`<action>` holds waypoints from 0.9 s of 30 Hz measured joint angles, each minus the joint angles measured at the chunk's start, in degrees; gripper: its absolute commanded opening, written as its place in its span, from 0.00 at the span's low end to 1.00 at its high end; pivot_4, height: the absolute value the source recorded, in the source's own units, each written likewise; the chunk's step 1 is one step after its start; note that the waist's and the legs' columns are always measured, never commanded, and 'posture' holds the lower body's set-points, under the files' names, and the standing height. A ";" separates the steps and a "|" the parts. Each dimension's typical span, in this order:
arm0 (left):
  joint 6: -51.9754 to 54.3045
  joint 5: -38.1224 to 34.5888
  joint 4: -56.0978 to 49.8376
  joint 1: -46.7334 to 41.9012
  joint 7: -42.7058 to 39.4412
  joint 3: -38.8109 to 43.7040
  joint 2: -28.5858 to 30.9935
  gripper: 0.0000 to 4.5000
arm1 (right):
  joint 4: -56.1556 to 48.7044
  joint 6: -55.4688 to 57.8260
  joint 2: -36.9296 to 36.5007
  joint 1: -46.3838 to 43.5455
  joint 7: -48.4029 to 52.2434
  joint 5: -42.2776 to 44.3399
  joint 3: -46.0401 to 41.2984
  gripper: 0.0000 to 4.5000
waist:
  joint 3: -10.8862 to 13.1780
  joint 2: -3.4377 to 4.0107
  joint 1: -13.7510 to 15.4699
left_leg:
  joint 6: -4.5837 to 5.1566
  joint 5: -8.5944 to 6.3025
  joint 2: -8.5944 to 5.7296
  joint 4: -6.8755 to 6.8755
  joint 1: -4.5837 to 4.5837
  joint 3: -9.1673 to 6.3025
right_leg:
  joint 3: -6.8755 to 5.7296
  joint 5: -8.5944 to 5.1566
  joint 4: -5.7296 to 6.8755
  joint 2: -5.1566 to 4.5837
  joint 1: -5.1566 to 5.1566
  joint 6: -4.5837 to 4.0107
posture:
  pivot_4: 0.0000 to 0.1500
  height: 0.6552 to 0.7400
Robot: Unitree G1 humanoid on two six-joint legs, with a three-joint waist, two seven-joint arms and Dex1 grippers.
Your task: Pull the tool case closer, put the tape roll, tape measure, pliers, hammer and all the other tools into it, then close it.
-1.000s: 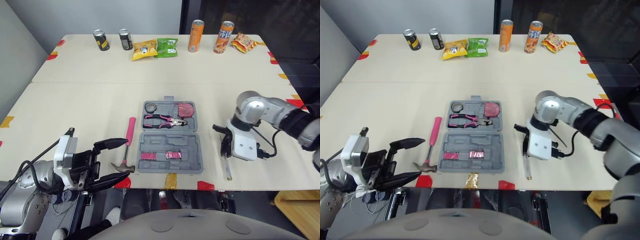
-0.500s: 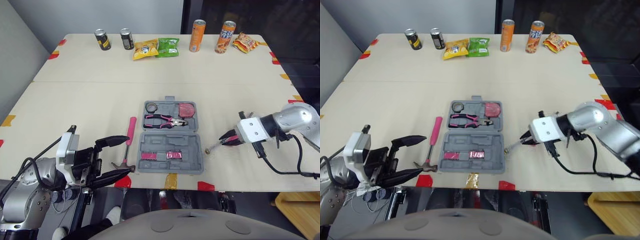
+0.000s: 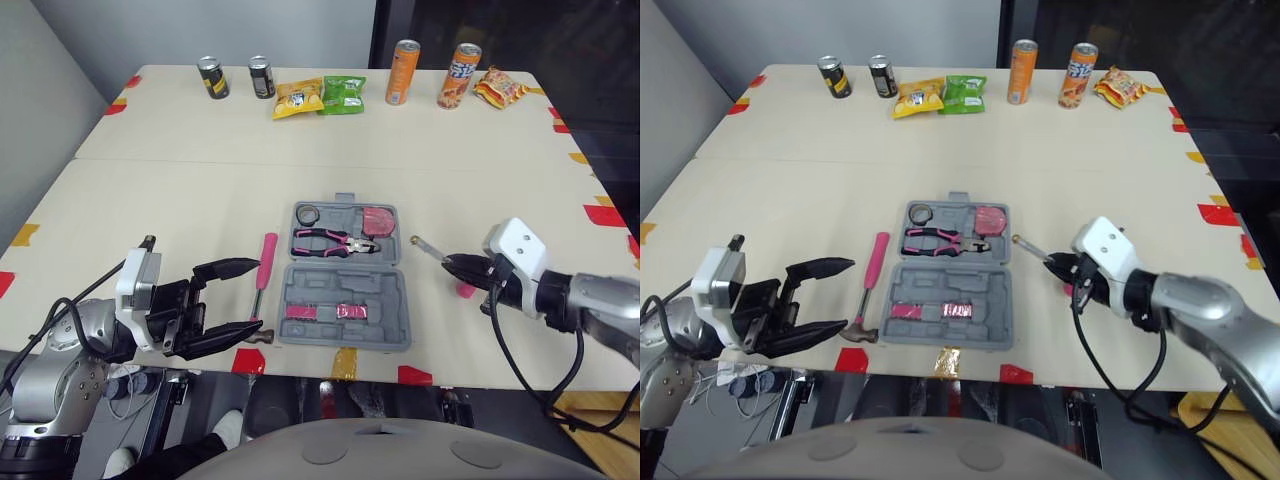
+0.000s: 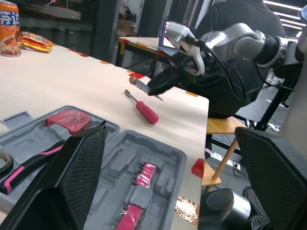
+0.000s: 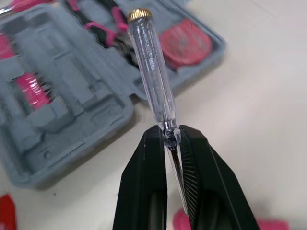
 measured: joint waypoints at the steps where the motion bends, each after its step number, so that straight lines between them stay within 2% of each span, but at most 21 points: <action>1: 0.05 -0.01 0.10 0.00 -0.04 -0.01 0.00 1.00 | -1.58 3.23 2.20 1.88 -2.93 2.11 -1.95 0.00 | 0.00 0.00 0.11 | -0.01 0.00 0.00 -0.06 0.02 0.00 | 0.00 0.00 -0.03 0.00 0.00 0.01 | 1.00 1.00; 5: 0.34 -0.02 0.31 0.10 -0.13 -0.01 0.04 1.00 | -6.09 12.35 9.52 5.88 -13.42 8.65 -4.98 0.00 | 0.05 0.03 0.31 | -0.15 -0.05 -0.03 -0.27 0.53 0.06 | 0.05 -0.03 -0.11 0.01 0.28 0.04 | 1.00 1.00; 7: 0.60 -0.08 0.32 0.20 -0.14 0.08 0.20 1.00 | -8.00 15.18 13.33 7.59 -18.58 11.23 -5.85 0.00 | 0.06 0.02 0.35 | -0.66 -0.33 -0.05 -0.42 0.76 0.09 | 0.09 -0.06 -0.17 0.01 0.45 0.08 | 1.00 1.00; 14: 2.52 -0.70 0.30 -0.30 -0.50 0.23 1.76 1.00 | -10.66 21.46 24.30 8.78 -37.26 22.66 -5.60 0.00 | 0.06 0.09 0.23 | -0.77 -0.33 -0.10 -0.45 0.79 0.09 | 0.14 -0.05 -0.15 0.00 0.46 0.18 | 1.00 1.00; 19: 3.74 -0.89 0.24 -1.18 -0.25 0.27 2.14 1.00 | -8.93 23.37 26.27 6.09 -43.65 23.64 -3.33 0.00 | 0.06 0.09 -0.11 | -0.87 -0.32 -0.14 -0.45 0.76 0.09 | 0.17 0.10 -0.19 0.00 0.47 0.48 | 1.00 1.00; 25: 4.62 -1.23 0.04 -2.65 -0.16 0.06 2.17 1.00 | -2.63 23.81 28.28 1.33 -44.77 21.19 -0.74 0.00 | 0.06 0.09 -0.27 | -1.03 -0.28 -0.14 -0.45 0.74 0.07 | 0.17 0.26 -0.18 0.00 0.47 0.76 | 1.00 1.00; 27: 4.72 -1.26 0.04 -3.33 -0.28 -0.08 2.17 1.00 | -2.02 23.78 28.18 0.97 -44.02 20.04 -0.04 0.23 | 0.05 0.07 -0.19 | -1.11 -0.23 -0.14 -0.45 0.74 0.06 | 0.17 0.30 -0.19 0.00 0.47 0.82 | 1.00 1.00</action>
